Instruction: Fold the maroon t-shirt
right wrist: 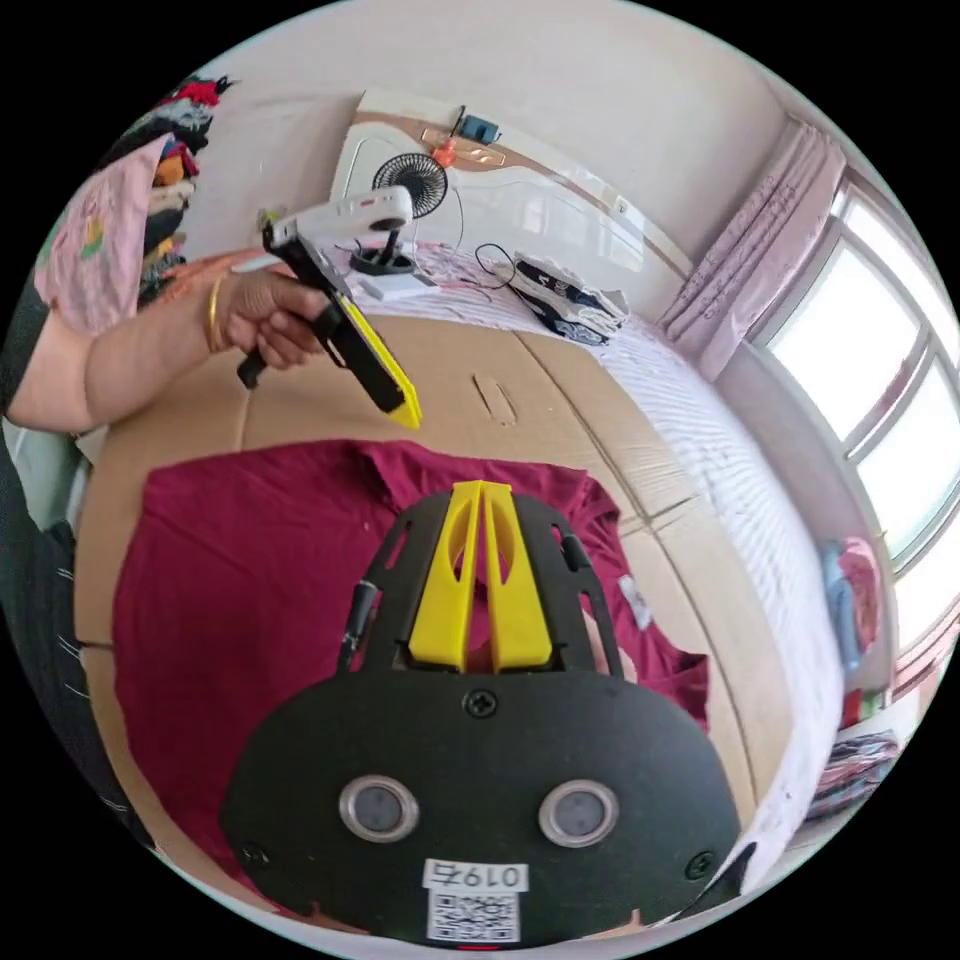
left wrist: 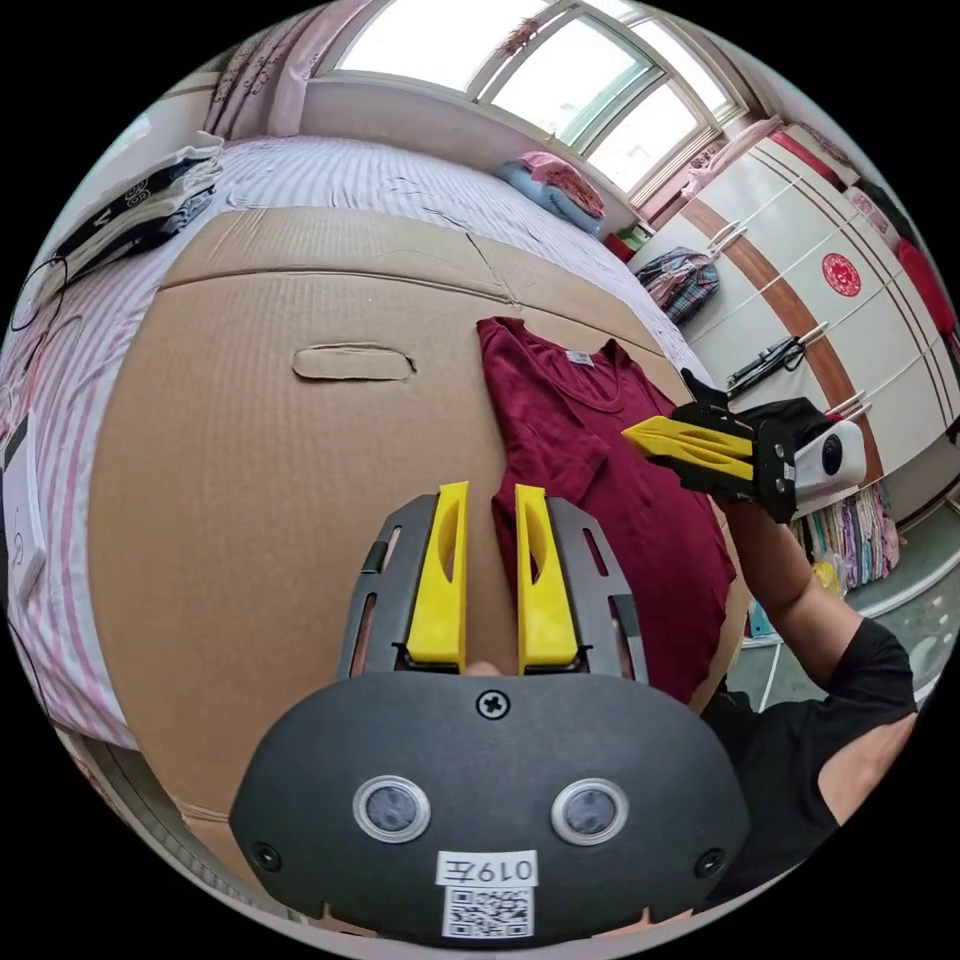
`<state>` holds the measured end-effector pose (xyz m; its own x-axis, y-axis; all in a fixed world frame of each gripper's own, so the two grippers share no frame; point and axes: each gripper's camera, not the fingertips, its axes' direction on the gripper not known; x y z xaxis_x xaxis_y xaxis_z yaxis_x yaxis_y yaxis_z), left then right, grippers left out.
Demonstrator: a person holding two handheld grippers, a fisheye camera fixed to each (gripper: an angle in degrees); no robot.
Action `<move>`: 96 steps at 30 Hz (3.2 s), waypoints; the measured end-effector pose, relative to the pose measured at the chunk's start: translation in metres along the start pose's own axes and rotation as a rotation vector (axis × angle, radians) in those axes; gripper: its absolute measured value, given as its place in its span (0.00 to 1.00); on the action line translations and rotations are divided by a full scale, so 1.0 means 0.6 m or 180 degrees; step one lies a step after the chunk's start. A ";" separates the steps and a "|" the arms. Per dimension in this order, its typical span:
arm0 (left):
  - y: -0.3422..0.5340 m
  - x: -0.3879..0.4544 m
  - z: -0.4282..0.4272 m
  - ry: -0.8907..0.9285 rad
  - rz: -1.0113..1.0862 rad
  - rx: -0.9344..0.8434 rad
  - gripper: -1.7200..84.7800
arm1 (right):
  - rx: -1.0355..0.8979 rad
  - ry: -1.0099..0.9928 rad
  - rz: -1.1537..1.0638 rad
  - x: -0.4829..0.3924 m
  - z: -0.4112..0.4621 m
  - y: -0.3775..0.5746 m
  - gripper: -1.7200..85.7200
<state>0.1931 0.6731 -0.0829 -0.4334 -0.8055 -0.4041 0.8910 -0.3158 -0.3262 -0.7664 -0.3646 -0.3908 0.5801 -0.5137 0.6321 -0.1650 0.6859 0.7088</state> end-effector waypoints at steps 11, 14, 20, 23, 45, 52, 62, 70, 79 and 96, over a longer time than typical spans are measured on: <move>-0.022 -0.045 0.032 0.0188 0.0095 -0.0228 0.09 | -0.0391 -0.0318 0.0313 0.021 0.085 -0.006 0.01; -0.022 -0.042 0.034 0.0104 0.0195 -0.0291 0.08 | -0.0450 -0.0347 0.0350 0.035 0.094 -0.008 0.01; -0.020 -0.019 0.043 -0.0051 0.0470 -0.0400 0.05 | -0.0639 -0.0307 0.0389 0.047 0.120 -0.012 0.01; -0.012 -0.027 0.030 -0.0074 0.0329 -0.0290 0.04 | -0.0648 -0.0285 0.0376 0.048 0.126 -0.012 0.01; 0.178 0.135 -0.078 -0.0731 0.1925 0.0460 0.10 | -0.0105 0.0190 -0.0488 -0.111 0.126 -0.005 0.11; 0.198 0.189 -0.073 -0.0760 0.2210 0.0353 0.12 | -0.0394 0.0423 -0.0645 -0.148 0.193 -0.002 0.11; 0.203 0.262 -0.060 -0.1248 0.2419 0.0162 0.12 | -0.0125 0.0357 -0.0109 -0.135 0.230 0.023 0.02; 0.182 0.291 -0.060 -0.1082 0.2327 0.0134 0.11 | 0.0026 0.0374 -0.0017 -0.150 0.255 0.038 0.02; 0.185 0.319 -0.061 -0.1112 0.2228 0.0141 0.06 | 0.0073 0.0310 -0.0012 -0.182 0.298 0.047 0.02; 0.207 0.385 -0.047 -0.1747 0.2320 0.0032 0.03 | -0.0630 0.1515 -0.1763 -0.435 0.472 0.037 0.01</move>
<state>0.1998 0.4617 -0.2410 0.3601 -0.9319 -0.0430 0.9213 0.3625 -0.1411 -1.1470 -0.3611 -0.4512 0.8257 -0.5630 -0.0353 0.3712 0.4951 0.7856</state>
